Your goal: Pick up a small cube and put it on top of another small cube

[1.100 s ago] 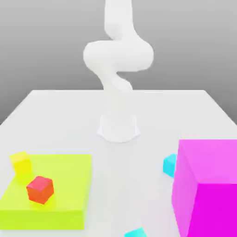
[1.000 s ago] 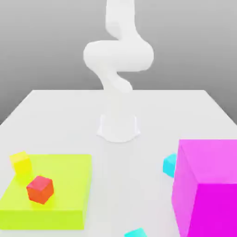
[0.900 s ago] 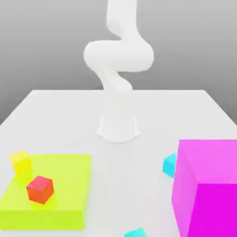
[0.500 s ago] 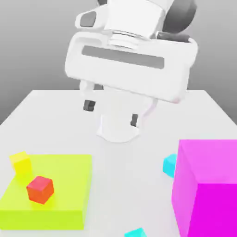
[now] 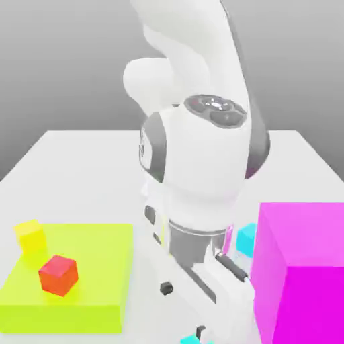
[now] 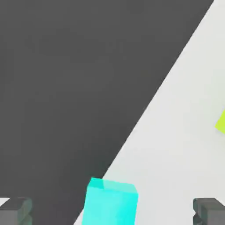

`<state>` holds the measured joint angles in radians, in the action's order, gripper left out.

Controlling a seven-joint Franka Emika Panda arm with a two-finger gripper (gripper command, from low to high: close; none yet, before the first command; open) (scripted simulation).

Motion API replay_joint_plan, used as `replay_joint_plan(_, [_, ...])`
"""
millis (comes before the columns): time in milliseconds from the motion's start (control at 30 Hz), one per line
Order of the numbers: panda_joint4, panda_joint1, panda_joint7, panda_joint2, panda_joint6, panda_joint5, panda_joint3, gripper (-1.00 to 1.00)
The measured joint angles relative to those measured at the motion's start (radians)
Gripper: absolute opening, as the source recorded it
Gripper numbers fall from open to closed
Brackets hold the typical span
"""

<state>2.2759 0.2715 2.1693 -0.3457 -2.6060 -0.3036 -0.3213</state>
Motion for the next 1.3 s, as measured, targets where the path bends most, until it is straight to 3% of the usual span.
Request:
replay_joint_plan(67, [-0.003, -0.005, 0.034, -0.052, -0.036, 0.023, 0.000, 0.00])
replay_joint_plan(167, [-0.027, -0.045, 0.081, -0.161, -0.116, -0.021, 0.049, 0.00])
replay_joint_plan(200, [-0.034, -0.058, 0.092, -0.190, -0.137, -0.033, 0.066, -1.00])
replay_joint_plan(433, [-0.035, -0.060, 0.092, -0.192, -0.142, -0.032, 0.068, -1.00])
replay_joint_plan(600, [0.008, 0.008, 0.025, -0.036, -0.023, 0.047, 0.009, -1.00])
replay_joint_plan(833, [0.086, 0.162, -0.109, 0.149, 0.102, 0.130, 0.076, -1.00])
replay_joint_plan(1033, [0.163, 0.308, -0.270, 0.337, 0.173, 0.271, 0.147, -1.00])
replay_joint_plan(1133, [0.193, 0.404, -0.300, 0.330, 0.123, 0.293, 0.145, -1.00])
replay_joint_plan(1200, [0.207, 0.379, -0.286, 0.271, 0.049, 0.273, 0.121, -1.00])
replay_joint_plan(1233, [0.212, 0.372, -0.282, 0.251, 0.025, 0.266, 0.118, 1.00])
replay_joint_plan(1300, [0.212, 0.372, -0.282, 0.251, 0.025, 0.266, 0.118, 1.00])
